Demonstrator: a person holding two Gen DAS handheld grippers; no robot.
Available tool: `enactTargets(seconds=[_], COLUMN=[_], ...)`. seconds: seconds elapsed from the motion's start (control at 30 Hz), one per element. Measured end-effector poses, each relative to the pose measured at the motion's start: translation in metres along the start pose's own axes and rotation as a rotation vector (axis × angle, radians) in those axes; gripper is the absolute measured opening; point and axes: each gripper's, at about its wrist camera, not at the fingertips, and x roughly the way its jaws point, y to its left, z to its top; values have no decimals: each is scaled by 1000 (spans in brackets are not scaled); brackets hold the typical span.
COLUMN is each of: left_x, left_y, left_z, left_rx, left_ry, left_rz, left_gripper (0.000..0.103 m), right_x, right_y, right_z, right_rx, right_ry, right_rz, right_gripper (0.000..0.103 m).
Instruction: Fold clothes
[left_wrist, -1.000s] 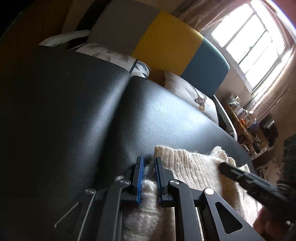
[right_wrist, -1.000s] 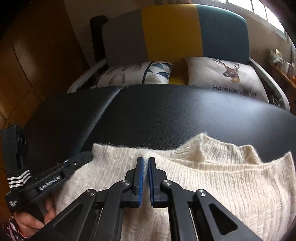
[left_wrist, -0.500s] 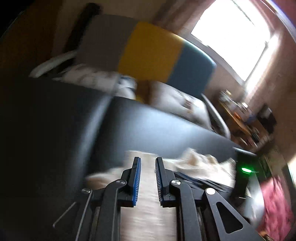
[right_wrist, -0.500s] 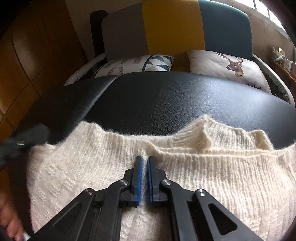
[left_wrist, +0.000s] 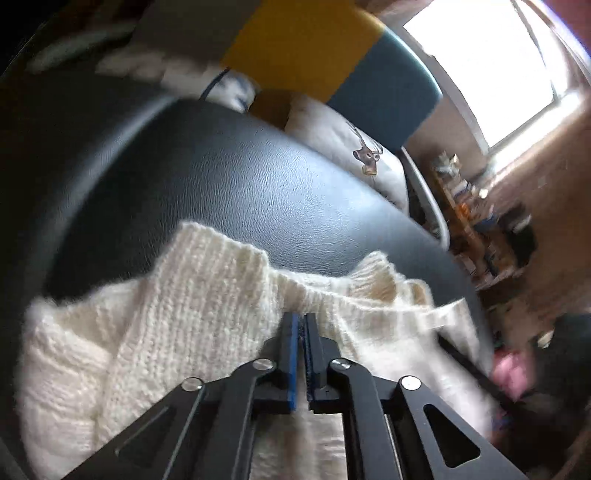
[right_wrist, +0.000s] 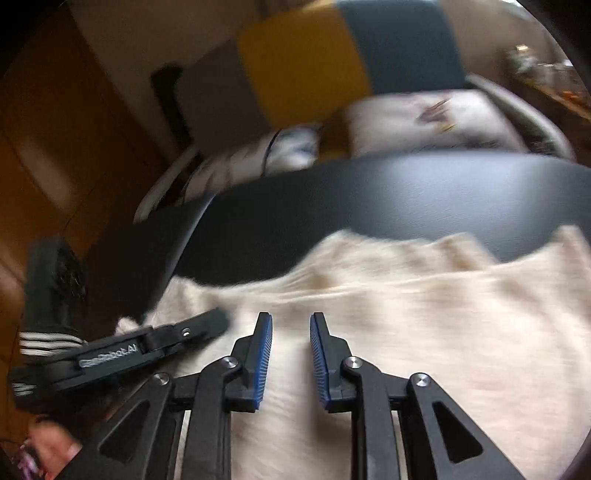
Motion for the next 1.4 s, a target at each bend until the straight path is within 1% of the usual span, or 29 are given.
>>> enactTargets(seconds=[0.03,0.07,0.17,0.2,0.23,0.3,0.33,0.37,0.5,0.53,0.6,0.63,0.67,0.7,0.73,0.8,0.9,0.93,1.0,1.03,1.1,1.13,1.17,1.2,1.27,1.3,1.33,1.37,1.4], left_x=[-1,-1,-1,0,0,-1,0,1,1,1,1,1,1,1,1,1,1,2,2,2,2,2,2,3,2,2,2,2,2], left_y=[-3,-6,-9,-8,-8,-7,-6,-6,-6,-6,-5,-5,-5,-5,-4,-3,-1,-1,-1,-1,-1,0,0,1,1,0,0,0,1], left_z=[-3,-5,-8,-7,-7,-8,-8,-8,-7,-7,-7,-7,-7,-6,-6,-6,-7,-7,-6,-6,-7,-6,-6,-5,-4,-5,-5,-4,-4], left_rx=[16,33,41,41,42,46,47,48,45,43,38,36,34,33,30,23,17,16,15,14,13,14,15,17,19,20,19,18,18], left_ry=[-15,-30,-52,-58,-62,-65,-66,-67,-70,-71,-72,-72,-72,-73,-73,-75,-77,-78,-78,-78,-79,-79,-79,-79,-79,-78,-78,-78,-78], left_rz=[20,40,73,77,79,83,84,85,79,76,69,67,65,63,60,50,40,39,38,36,35,35,36,37,38,38,37,36,36], left_gripper=[6,6,6,6,6,6,6,6,6,6,6,6,6,6,6,6,6,6,6,6,5,6,6,6,6,6,6,6,6], right_x=[-14,-25,-45,-48,-47,-41,-36,-29,-4,4,20,27,31,33,34,32,32,34,36,31,14,4,-3,-3,1,11,19,22,25], right_y=[-8,-18,-43,-51,-58,-63,-61,-57,-40,-35,-24,-20,-16,-13,-11,-12,-24,-29,-37,-40,-44,-45,-43,-39,-30,-25,-22,-19,-18], right_z=[2,5,15,18,21,24,25,25,23,20,14,10,8,9,9,13,19,19,15,15,15,14,14,13,10,7,5,4,3], right_rx=[0,-8,-31,-28,-15,-9,-15,-19,-18,-25,-82,-115,-144,-168,-192,-188,-147,-131,-88,-66,-12,6,7,-13,-57,-86,-112,-133,-149], right_ry=[-31,-46,-44,-32,-6,47,75,104,166,183,196,196,191,179,167,130,86,86,85,77,74,64,71,100,164,211,230,210,194], right_rz=[-5,-32,-84,-84,-66,-40,-41,-49,-50,-61,-128,-165,-197,-222,-246,-263,-275,-265,-199,-167,-121,-119,-122,-131,-161,-195,-221,-237,-250], right_gripper=[17,10,9,9,9,13,17,24,26,26,26,24,13,5,3,0,0,0,0,2,22,23,25,32,36,36,36,35,31])
